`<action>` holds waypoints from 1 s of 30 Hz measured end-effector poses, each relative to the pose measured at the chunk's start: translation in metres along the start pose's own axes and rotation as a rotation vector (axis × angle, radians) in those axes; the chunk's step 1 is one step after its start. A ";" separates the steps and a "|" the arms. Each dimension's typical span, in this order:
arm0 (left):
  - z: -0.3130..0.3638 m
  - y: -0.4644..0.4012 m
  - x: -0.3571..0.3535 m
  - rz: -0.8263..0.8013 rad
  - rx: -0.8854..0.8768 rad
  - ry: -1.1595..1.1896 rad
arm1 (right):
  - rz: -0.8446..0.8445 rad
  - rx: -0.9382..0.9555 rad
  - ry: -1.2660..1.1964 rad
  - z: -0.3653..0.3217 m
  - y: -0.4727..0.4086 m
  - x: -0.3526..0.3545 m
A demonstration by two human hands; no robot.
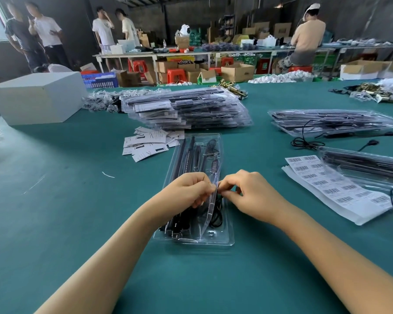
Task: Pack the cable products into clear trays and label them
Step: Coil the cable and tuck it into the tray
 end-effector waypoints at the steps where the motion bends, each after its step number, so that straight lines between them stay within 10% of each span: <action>1: 0.000 0.000 -0.002 0.009 -0.001 -0.033 | 0.024 -0.023 -0.051 0.001 -0.001 0.000; 24: 0.031 -0.042 -0.043 -0.219 -0.146 -0.571 | 0.238 -0.532 -0.203 0.025 0.000 0.036; 30: 0.039 -0.045 -0.041 -0.271 -0.196 -0.724 | 0.021 -0.498 -0.164 0.029 0.002 0.048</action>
Point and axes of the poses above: each hand's wrist, its own y-axis away from the middle knuckle, its own x-axis out of the back of the hand, z = x × y, the point moved 2 cm from there along -y, towards the middle knuckle, and after that the axes turned 6 degrees about -y, right-handed, at the moved point
